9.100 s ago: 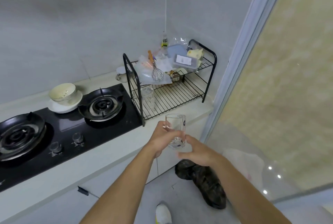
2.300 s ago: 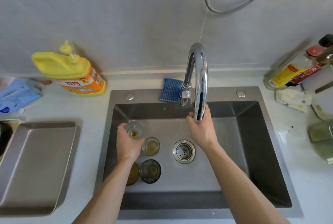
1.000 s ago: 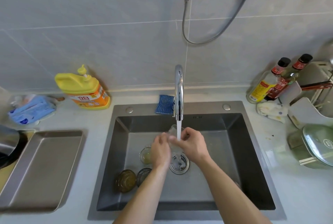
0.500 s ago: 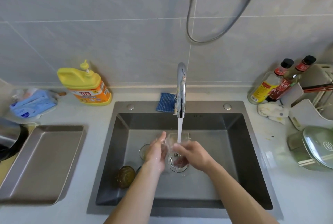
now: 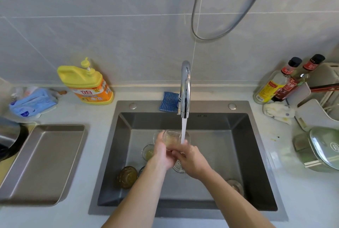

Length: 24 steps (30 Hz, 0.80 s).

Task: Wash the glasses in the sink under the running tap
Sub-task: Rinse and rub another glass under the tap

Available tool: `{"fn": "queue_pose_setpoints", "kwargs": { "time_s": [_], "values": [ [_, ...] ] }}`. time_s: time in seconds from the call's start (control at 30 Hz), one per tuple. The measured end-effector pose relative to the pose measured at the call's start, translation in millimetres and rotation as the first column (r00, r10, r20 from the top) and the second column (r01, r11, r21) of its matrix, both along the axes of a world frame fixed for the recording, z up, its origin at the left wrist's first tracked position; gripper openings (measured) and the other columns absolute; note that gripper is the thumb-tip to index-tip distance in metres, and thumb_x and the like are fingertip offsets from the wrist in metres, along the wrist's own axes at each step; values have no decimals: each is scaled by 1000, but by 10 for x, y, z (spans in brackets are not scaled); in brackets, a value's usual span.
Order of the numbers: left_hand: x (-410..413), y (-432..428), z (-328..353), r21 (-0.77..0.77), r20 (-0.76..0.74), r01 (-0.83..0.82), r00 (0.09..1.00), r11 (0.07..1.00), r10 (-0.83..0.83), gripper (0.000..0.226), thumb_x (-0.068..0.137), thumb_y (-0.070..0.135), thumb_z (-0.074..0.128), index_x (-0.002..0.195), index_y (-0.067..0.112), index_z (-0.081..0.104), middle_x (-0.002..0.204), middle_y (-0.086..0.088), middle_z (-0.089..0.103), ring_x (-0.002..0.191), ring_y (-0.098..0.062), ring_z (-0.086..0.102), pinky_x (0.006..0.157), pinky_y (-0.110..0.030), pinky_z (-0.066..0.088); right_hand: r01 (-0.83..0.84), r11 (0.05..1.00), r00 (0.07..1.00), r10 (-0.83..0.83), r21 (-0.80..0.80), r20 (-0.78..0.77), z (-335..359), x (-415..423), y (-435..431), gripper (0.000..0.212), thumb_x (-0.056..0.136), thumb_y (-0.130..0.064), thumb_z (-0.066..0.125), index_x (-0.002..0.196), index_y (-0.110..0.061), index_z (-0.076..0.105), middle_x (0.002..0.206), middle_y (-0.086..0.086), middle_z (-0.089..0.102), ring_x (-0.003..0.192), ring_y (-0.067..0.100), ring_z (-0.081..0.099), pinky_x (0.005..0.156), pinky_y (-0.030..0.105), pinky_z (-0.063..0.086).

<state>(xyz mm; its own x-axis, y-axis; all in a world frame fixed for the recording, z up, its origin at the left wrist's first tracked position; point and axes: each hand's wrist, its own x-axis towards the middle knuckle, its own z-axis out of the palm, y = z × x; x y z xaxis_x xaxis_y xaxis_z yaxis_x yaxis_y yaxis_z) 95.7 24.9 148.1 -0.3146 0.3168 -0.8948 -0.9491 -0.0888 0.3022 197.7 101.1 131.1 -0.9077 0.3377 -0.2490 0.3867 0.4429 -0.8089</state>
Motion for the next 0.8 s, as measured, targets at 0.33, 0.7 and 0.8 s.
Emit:
{"fn": "queue_pose_setpoints", "kwargs": {
  "time_s": [0.33, 0.7, 0.8],
  "values": [
    [-10, -29, 2, -30, -9, 75, 997, 997, -75, 53, 105, 44, 45, 107, -3, 71, 87, -23, 77, 83, -37, 73, 72, -42, 60, -121, 981, 979, 92, 155, 184, 150, -2, 139, 40, 101, -56, 54, 98, -21, 72, 81, 1, 68, 67, 23, 62, 68, 38, 55],
    [-86, 25, 52, -55, -33, 123, 992, 991, -125, 55, 105, 46, 43, 112, -2, 69, 84, -19, 75, 69, -33, 72, 42, -29, 53, -120, 987, 987, 107, 108, 124, 114, 76, 140, 31, 103, -56, 47, 83, -34, 55, 82, -5, 63, 75, 21, 62, 73, 43, 53],
    [-71, 21, -21, -28, -12, 100, 995, 995, -100, 64, 99, 55, 52, 113, -5, 71, 93, -23, 76, 80, -35, 75, 71, -38, 61, 81, 993, 995, -86, -90, -48, 243, -46, 5, 28, 107, -36, 51, 92, -25, 72, 83, -6, 74, 73, 13, 69, 71, 36, 56]
  ]
}}
